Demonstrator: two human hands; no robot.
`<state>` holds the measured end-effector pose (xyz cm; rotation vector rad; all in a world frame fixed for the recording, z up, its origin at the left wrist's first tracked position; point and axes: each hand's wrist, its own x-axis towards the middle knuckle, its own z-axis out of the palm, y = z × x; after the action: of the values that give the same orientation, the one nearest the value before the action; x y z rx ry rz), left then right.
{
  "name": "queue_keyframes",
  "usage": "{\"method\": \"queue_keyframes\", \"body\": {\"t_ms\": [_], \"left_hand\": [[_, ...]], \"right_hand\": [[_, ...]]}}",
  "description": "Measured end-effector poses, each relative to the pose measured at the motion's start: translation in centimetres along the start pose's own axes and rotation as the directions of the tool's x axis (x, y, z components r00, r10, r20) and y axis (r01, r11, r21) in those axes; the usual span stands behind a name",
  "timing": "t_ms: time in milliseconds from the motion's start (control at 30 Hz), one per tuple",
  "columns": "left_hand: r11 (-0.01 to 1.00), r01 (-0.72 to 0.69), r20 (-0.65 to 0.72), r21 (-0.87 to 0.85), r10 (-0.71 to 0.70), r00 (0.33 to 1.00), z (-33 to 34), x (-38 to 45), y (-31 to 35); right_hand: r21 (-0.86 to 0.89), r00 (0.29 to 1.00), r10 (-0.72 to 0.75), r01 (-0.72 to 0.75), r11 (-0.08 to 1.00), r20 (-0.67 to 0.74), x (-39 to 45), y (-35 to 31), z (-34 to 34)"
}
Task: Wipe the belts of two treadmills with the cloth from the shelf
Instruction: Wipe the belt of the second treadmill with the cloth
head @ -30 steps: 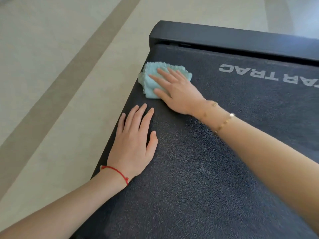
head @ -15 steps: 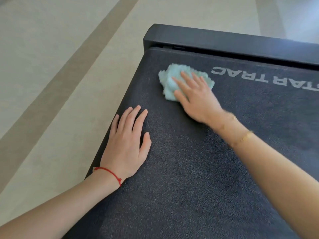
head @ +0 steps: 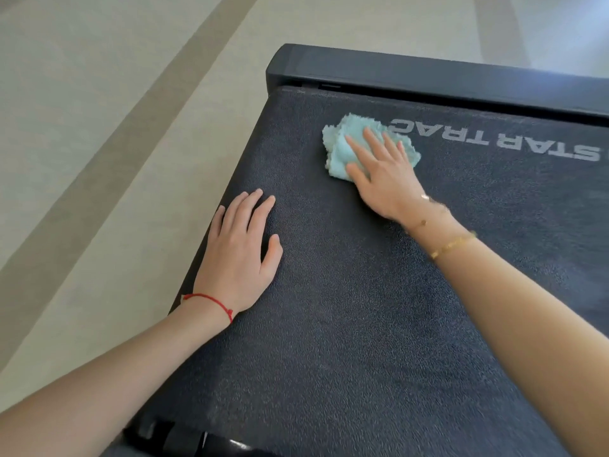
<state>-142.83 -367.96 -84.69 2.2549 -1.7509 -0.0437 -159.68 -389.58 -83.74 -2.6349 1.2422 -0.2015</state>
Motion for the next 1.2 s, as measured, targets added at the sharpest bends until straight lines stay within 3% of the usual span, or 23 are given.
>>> {"method": "queue_keyframes", "body": {"t_ms": [200,300,400,533,600,833,967,1133,1200], "left_hand": [[1.000,0.002,-0.021,-0.027,-0.003,1.000,0.2,-0.2,0.0],[1.000,0.008,0.000,-0.027,-0.008,1.000,0.2,-0.3,-0.1],[0.999,0.026,0.033,-0.048,-0.025,0.999,0.1,-0.7,-0.1],[0.998,0.020,0.044,-0.064,-0.017,0.999,-0.5,-3.2,0.0],[0.997,0.029,0.044,-0.078,-0.026,0.999,-0.8,-5.1,-0.1],[0.991,0.071,0.034,-0.117,-0.067,0.997,-1.7,-11.7,-1.5],[0.993,0.081,0.013,-0.088,-0.080,0.997,-1.7,-12.2,-1.3],[0.994,0.098,0.009,-0.053,-0.098,0.995,-1.8,-12.2,-0.9],[0.995,0.091,0.007,-0.045,-0.091,0.996,-1.8,-12.2,-0.8]], "right_hand": [[0.050,0.963,-0.264,0.262,0.964,0.052,-13.7,-3.2,-0.4],[0.038,0.940,-0.324,0.322,0.946,0.108,-18.5,-3.2,-0.9],[-0.008,0.957,-0.273,0.275,0.961,0.102,-16.8,-2.0,-1.3],[-0.062,0.994,-0.083,0.088,0.994,0.075,-10.4,-1.3,-1.0],[-0.057,0.995,-0.075,0.079,0.995,0.070,-9.9,-2.0,-0.5],[-0.003,0.896,-0.428,0.432,0.902,0.117,-18.9,-6.9,0.6],[0.024,0.923,-0.376,0.375,0.927,0.087,-15.7,-6.7,1.0],[-0.008,0.992,-0.116,0.117,0.993,0.040,-5.8,-9.2,2.0],[-0.012,0.990,-0.138,0.138,0.990,0.017,-6.4,-10.6,2.6]]}}
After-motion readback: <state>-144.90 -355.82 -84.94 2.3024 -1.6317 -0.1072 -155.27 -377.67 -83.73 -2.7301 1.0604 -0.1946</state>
